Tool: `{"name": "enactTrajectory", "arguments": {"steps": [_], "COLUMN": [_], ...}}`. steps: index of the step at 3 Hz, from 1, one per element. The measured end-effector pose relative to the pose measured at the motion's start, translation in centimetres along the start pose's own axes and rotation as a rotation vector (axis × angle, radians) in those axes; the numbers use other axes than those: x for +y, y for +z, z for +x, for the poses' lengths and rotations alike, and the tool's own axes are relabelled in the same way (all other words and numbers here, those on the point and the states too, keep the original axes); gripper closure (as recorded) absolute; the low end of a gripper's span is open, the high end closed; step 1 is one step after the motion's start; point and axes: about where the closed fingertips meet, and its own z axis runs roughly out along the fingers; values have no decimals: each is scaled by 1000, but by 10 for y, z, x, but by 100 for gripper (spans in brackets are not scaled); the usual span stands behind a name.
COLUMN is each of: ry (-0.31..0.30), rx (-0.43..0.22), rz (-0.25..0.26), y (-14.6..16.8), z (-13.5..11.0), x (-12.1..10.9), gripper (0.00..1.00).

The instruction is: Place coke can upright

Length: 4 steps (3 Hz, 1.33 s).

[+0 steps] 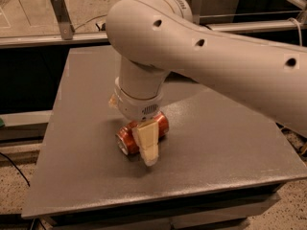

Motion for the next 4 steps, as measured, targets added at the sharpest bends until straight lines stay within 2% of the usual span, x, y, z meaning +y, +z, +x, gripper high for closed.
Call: {"name": "enactTrajectory", "arguments": {"steps": [1,4], "ry": [0,-4], "rx": [1,8], "rz": [1,12], "y": [-1,-6], "z": [0,-2], "x": [0,1], "gripper": [1,70]}}
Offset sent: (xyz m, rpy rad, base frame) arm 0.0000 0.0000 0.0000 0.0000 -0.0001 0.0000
